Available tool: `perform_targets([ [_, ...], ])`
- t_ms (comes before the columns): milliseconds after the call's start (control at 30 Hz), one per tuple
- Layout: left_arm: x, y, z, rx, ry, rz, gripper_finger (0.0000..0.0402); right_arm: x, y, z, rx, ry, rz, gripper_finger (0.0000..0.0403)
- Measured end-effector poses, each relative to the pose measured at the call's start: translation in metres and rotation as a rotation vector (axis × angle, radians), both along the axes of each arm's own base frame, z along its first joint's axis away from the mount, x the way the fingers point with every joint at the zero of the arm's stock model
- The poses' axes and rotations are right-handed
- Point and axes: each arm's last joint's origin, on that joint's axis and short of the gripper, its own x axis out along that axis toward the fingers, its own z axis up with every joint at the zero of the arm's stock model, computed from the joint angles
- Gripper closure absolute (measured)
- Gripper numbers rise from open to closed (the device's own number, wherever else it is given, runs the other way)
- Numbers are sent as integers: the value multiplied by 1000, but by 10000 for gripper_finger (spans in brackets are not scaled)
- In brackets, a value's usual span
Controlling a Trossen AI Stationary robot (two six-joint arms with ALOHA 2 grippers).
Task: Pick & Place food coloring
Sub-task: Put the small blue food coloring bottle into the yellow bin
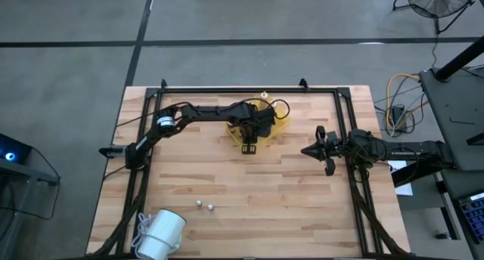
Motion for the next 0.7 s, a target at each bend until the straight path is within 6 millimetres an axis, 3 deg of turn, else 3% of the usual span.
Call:
perform_targets([
  [167,-4,-2,-9,-11,36,17,360,0,0,0,0,0,0,394],
  [467,-12,-6,-1,-14,12,40,360,0,0,0,0,0,1,394],
  [700,-15,-7,-5,-28,24,60,360,0,0,0,0,4,1,394],
])
